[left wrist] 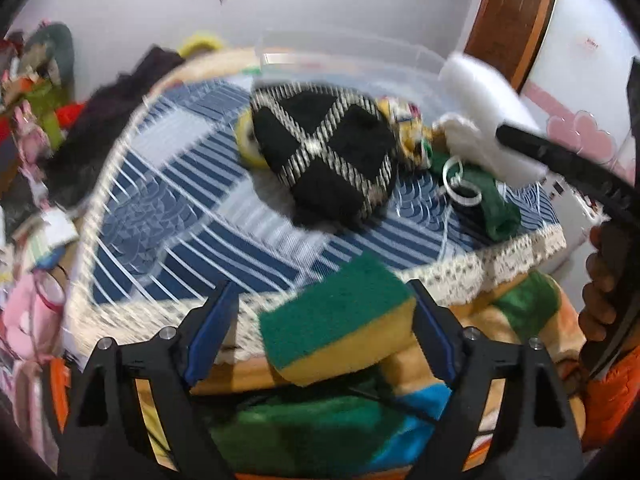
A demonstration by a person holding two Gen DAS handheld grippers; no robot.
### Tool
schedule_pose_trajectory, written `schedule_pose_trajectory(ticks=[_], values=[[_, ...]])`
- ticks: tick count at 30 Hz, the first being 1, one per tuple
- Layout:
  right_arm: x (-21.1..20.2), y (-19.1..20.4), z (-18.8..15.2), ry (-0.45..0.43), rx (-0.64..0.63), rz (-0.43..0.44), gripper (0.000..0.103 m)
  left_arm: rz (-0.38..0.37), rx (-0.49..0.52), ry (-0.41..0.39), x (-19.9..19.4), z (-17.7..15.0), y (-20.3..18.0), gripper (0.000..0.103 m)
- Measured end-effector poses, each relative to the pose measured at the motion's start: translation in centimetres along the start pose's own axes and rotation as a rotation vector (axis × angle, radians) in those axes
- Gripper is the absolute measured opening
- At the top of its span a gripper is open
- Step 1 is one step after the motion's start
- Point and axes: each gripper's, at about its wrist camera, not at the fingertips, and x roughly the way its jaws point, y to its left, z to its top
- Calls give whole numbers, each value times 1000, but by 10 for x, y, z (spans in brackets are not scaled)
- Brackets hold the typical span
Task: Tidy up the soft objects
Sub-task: 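Grasp the green-yellow sponge with left tool while right tool grasps the white foam block, then lower sponge into clear box with left tool while right tool drops foam block in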
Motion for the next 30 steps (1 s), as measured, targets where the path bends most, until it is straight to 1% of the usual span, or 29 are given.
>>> schedule_pose_trajectory(ticks=[2,3,4,5,8,12,15,23,30], values=[[-3,0,0,-7,-3,8,79,15,17,-6,0,-4,-3,84],[-4,0,0,-9,-4,12,79,21,32,-12,-1,-5,-6,81],[-4,0,1,-10,-7,16,79,13,38,-14,-3,-6,-7,72],[-5,0,0,-13,-8,17,79,1,45,-13,-3,-7,-9,68],[-7,0,1,-22,-13,19,79,21,61,-30,-8,-8,-13,65],[-13,-3,3,-38,-4,27,79,55,61,-70,-18,-3,-13,64],[-19,-4,6,-55,2,24,79,57,43,-105,-29,7,-8,64],[-30,-5,18,-102,1,7,79,78,64,-250,-56,53,-15,64],[-28,-10,33,-133,14,-7,79,81,82,-348,-63,88,-21,64]])
